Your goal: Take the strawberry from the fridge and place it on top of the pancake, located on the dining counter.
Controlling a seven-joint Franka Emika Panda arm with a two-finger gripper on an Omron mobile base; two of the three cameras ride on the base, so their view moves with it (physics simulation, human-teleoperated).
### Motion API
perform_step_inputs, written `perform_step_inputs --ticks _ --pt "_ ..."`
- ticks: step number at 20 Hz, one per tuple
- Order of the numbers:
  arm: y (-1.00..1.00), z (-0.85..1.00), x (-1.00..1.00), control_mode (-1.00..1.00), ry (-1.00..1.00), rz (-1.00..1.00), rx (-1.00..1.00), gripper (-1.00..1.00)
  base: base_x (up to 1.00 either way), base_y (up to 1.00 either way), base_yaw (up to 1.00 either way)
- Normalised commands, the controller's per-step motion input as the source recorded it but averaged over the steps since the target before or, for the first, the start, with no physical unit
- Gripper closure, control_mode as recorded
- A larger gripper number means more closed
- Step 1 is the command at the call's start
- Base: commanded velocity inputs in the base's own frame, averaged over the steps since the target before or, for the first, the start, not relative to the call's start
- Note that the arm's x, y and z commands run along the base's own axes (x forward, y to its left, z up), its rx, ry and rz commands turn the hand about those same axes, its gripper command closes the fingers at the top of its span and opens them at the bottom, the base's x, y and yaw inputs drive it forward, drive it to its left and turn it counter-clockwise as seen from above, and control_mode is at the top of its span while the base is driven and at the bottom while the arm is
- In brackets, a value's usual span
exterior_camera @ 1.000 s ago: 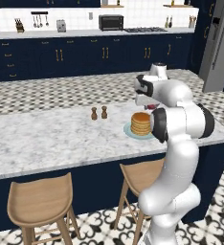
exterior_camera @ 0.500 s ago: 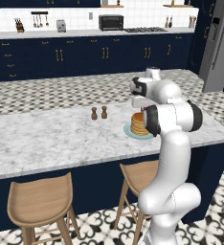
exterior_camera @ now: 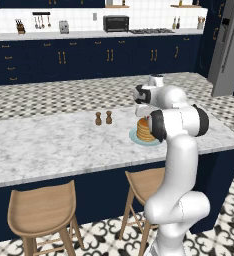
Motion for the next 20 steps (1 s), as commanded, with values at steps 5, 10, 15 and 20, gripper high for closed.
perform_step_inputs --ticks 5,10,15,20 --pt "-0.01 -0.12 0.00 -1.00 0.00 0.05 0.00 1.00 0.00 0.00 0.00" --pt "0.00 -0.11 0.00 -1.00 0.01 0.03 0.00 1.00 0.00 0.00 0.00" --pt "0.00 -0.09 0.00 -1.00 0.02 0.01 0.00 -1.00 0.00 0.00 0.00" --pt "0.00 0.10 -0.04 -1.00 0.00 0.00 -0.02 -1.00 0.00 0.00 0.00"
